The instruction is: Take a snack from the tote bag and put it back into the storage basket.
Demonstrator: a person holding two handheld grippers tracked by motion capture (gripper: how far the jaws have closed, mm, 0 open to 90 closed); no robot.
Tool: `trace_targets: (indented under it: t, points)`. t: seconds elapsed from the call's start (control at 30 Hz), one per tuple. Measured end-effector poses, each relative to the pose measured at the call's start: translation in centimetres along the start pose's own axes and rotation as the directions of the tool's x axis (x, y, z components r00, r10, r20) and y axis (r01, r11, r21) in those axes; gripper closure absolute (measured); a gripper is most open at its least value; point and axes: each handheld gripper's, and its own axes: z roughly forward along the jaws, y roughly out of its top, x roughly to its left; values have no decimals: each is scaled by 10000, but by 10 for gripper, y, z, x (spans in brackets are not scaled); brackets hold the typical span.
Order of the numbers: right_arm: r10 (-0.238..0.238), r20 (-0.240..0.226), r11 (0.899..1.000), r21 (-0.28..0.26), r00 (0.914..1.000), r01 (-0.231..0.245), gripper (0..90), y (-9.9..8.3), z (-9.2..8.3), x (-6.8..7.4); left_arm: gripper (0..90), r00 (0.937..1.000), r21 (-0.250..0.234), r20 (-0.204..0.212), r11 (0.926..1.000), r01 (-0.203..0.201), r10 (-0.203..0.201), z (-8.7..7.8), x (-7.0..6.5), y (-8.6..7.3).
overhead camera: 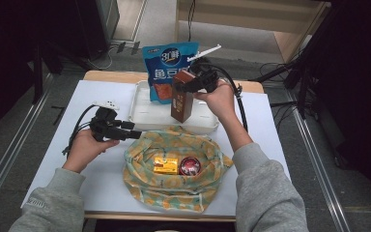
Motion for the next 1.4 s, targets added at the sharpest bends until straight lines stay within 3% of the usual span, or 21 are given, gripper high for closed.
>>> trace_targets:
  t: [0.33, 0.7, 1.03, 1.4]
  points:
    - [3, -36, 10000, -4, 10000, -3, 426, 1, 20, 3, 399, 10000, 42, 33, 10000, -2, 2, 0, 0, 0]
    - [-34, -6, 9994, 341, 10000, 34, 428, -4, 34, 5, 399, 9999, 116, 116, 9999, -54, 52, 3, -1, 0]
    - [-116, -14, 9999, -28, 9999, 116, 435, -16, 30, 6, 399, 9997, -46, 260, 10000, -11, 13, 0, -3, 1]
    - [-9, -27, 9999, -106, 10000, 9, 438, -28, 19, 3, 399, 9998, 110, 194, 9999, -55, 53, 1, -2, 1]
